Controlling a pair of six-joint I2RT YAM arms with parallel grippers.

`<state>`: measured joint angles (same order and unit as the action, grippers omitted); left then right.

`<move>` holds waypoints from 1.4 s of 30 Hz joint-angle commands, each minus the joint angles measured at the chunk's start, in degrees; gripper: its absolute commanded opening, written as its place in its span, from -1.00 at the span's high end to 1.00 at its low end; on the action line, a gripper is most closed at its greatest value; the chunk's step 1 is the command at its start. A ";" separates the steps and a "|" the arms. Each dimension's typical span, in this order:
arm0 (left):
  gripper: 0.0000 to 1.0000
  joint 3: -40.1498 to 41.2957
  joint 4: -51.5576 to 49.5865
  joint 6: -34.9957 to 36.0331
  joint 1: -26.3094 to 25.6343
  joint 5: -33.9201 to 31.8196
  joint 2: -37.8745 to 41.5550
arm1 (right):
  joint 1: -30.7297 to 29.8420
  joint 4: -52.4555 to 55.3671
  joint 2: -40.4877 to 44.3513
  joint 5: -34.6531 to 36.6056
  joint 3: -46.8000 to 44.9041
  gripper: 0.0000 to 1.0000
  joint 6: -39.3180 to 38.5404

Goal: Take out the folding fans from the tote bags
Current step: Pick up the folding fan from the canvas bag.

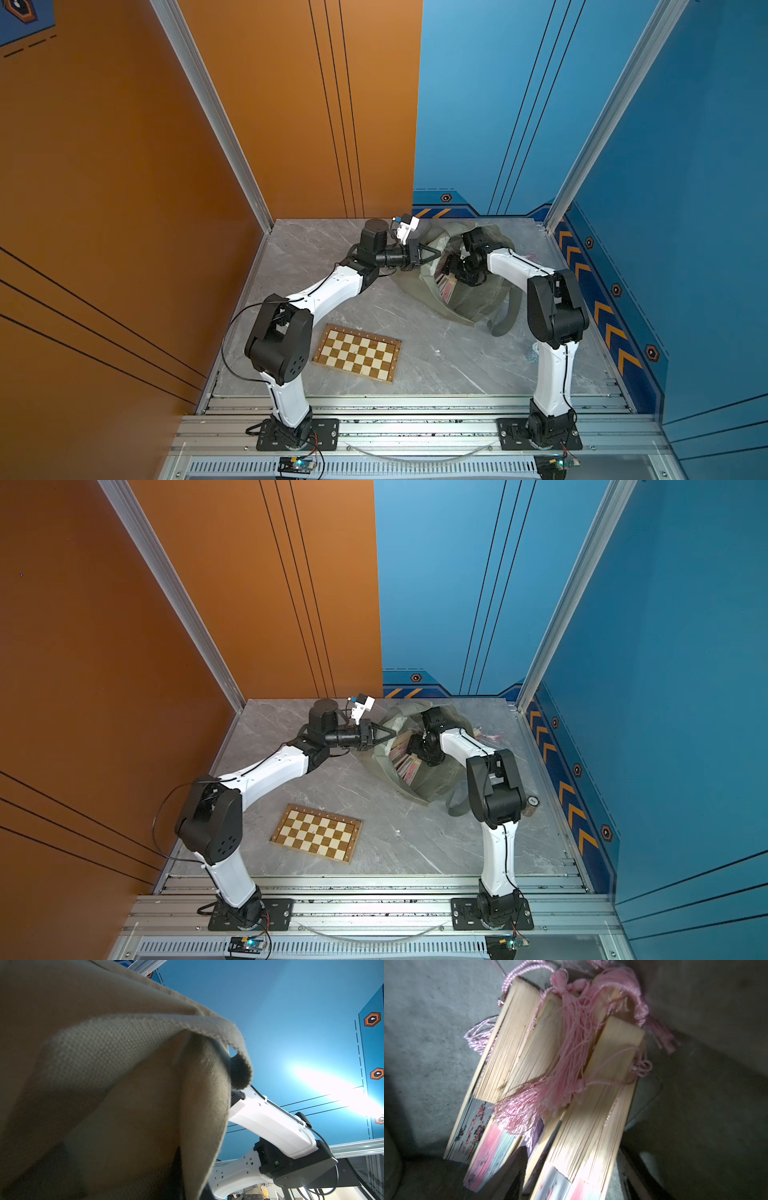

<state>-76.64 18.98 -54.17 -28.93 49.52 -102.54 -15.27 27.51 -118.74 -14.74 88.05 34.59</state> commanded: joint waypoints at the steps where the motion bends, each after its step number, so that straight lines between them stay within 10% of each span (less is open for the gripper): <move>1: 1.00 -1.76 0.96 0.92 -0.16 2.42 -0.28 | 1.92 1.80 -1.30 1.56 -1.18 -0.33 1.93; 21: 1.00 -0.98 0.66 1.60 0.04 1.83 0.37 | 2.73 -1.62 6.57 -0.37 -5.32 -0.11 1.39; 30: 1.00 -2.02 -4.61 5.04 -0.54 1.19 0.50 | 3.46 -4.17 8.85 -1.47 -7.04 -0.36 2.03; 42: 1.00 -2.37 -6.32 6.27 -0.91 0.55 0.50 | 3.57 -9.08 6.76 -6.81 -8.09 -0.08 8.04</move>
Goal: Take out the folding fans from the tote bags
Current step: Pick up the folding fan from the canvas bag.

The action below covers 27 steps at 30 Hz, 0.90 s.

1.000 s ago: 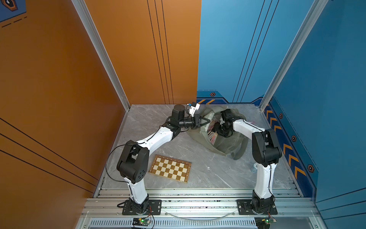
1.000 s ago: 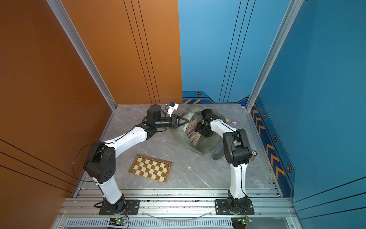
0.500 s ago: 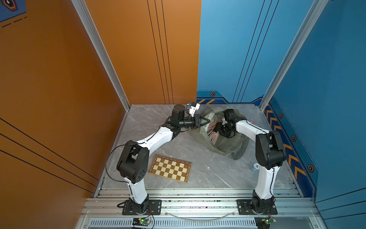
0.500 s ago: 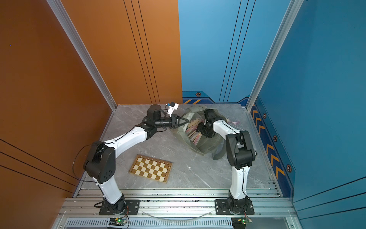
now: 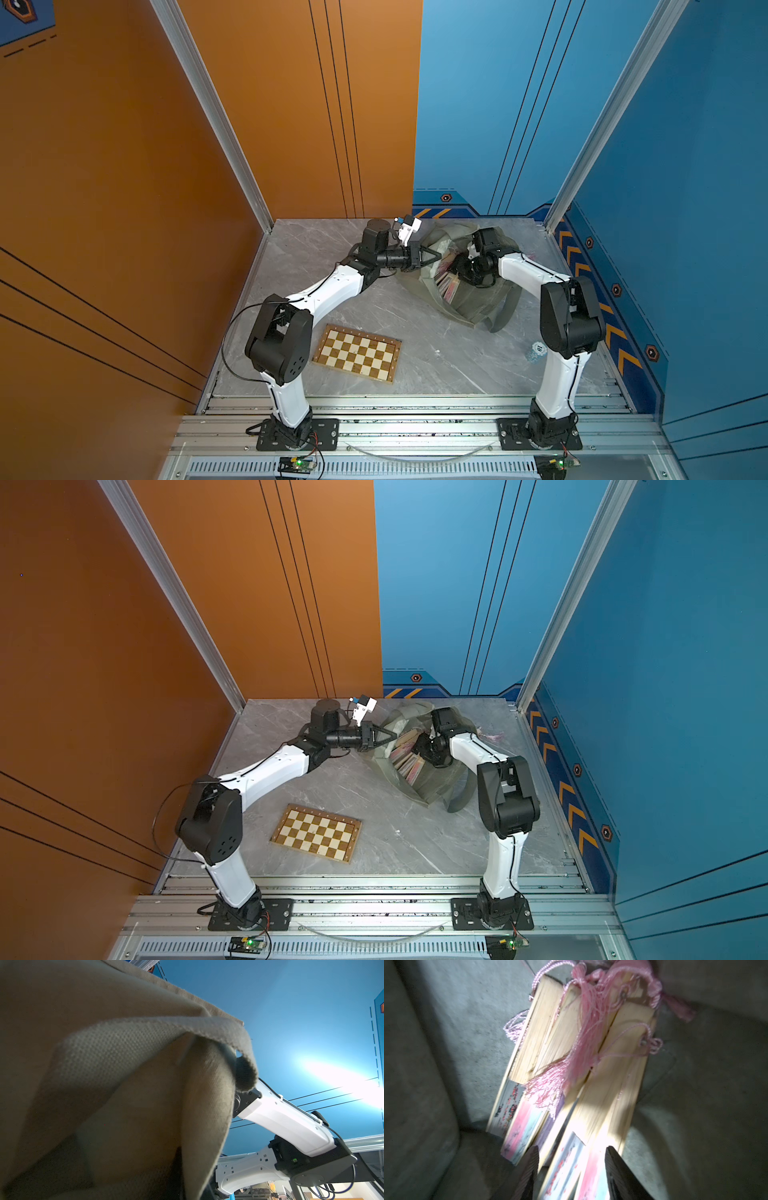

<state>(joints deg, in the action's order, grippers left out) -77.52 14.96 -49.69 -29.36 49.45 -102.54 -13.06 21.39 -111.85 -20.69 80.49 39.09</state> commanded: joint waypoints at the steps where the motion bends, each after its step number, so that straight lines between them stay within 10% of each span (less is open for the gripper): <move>1: 1.00 -1.53 -2.27 1.84 -0.59 0.55 0.50 | 1.36 -3.99 -0.76 -1.62 -0.72 -0.06 4.22; 27: 1.00 -2.46 -3.63 2.08 -1.92 0.39 -0.46 | 1.10 -2.06 -11.34 0.01 5.08 0.05 8.70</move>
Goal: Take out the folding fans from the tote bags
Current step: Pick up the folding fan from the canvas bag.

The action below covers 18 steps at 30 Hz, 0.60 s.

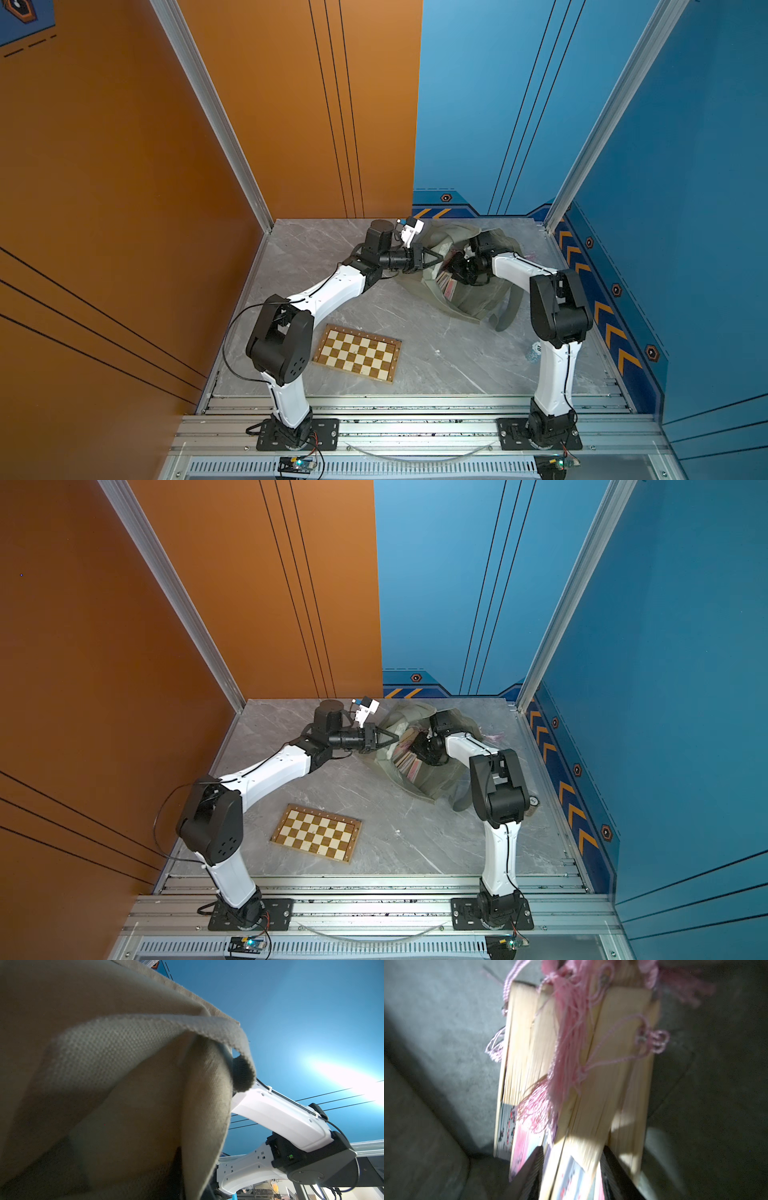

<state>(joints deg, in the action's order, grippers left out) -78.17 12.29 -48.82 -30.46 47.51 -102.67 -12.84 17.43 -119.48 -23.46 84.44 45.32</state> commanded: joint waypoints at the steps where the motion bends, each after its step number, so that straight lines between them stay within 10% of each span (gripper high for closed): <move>1: 1.00 -1.81 -0.87 1.18 -0.90 2.33 -0.42 | 0.88 2.17 -4.44 2.94 1.40 0.05 2.92; 18: 1.00 -1.91 -0.82 1.09 -0.22 1.49 -1.41 | 1.75 0.39 -2.07 0.54 -1.58 0.68 -1.78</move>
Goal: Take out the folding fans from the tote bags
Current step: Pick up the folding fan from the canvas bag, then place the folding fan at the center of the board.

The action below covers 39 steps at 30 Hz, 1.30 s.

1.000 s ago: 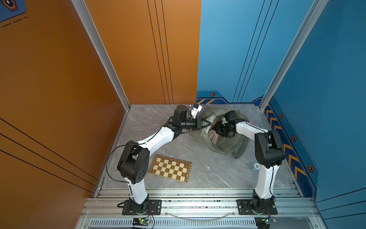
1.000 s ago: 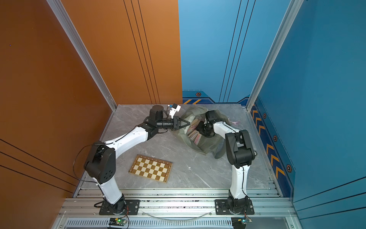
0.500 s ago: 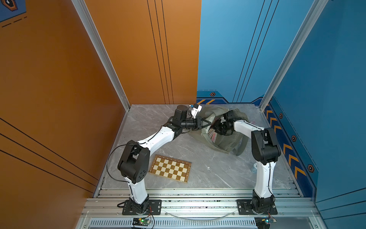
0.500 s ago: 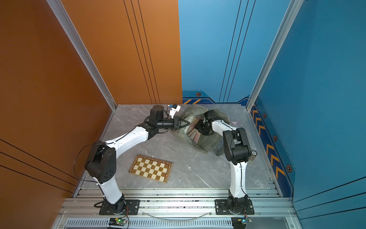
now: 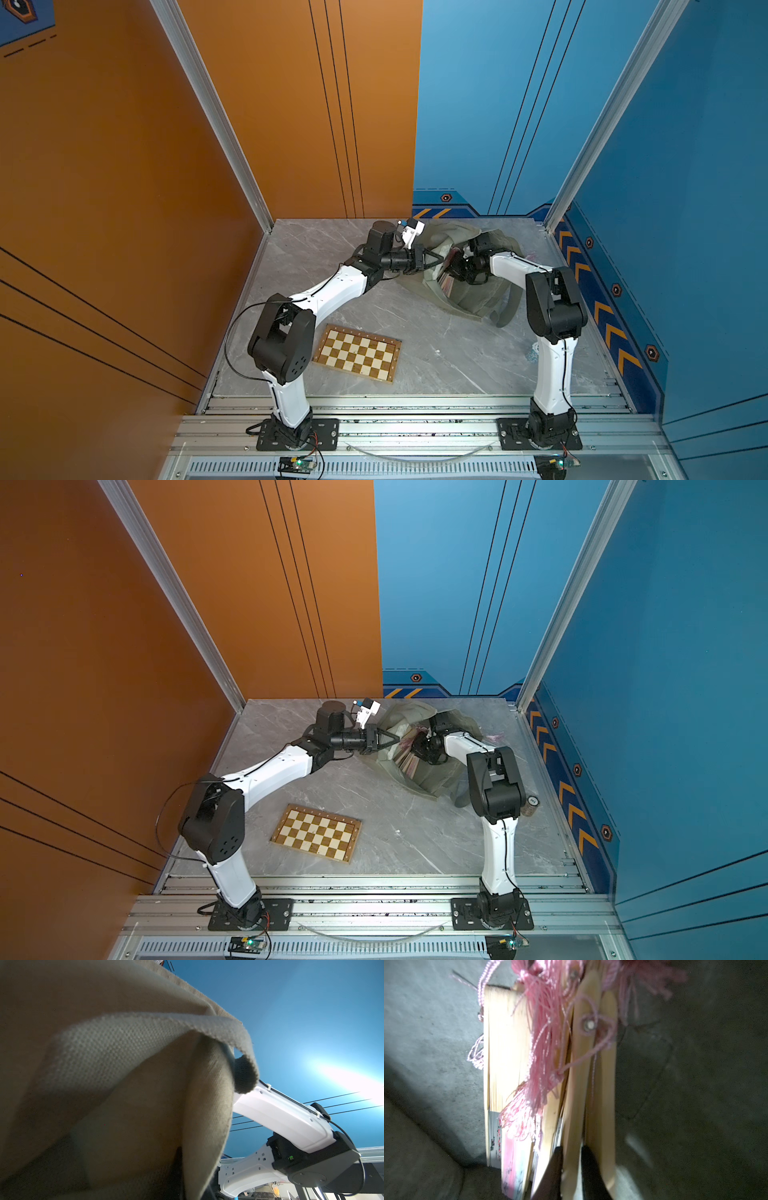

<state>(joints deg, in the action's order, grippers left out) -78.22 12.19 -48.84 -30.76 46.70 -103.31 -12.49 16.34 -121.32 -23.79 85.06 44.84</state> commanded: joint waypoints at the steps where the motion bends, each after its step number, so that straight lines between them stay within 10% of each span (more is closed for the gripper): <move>1: 1.00 -1.92 -0.84 1.24 0.17 2.05 -0.80 | 1.49 1.28 0.20 0.08 -2.40 0.70 -2.10; 11: 1.00 -3.05 -6.94 5.60 1.49 -1.26 0.03 | 1.94 -2.32 10.73 -17.47 -6.64 0.77 -18.77; 24: 1.00 -5.30 -7.57 6.67 3.04 -3.63 -0.56 | 1.37 12.00 29.76 -20.53 -9.29 0.81 -38.26; 39: 1.00 -5.44 -12.52 10.39 3.99 -4.42 2.07 | 15.87 9.37 54.45 -19.01 -16.68 0.92 -33.96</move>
<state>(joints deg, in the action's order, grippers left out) -82.61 3.14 -41.12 -27.79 43.46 -103.18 -0.56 27.75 -68.29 -41.91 69.41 7.40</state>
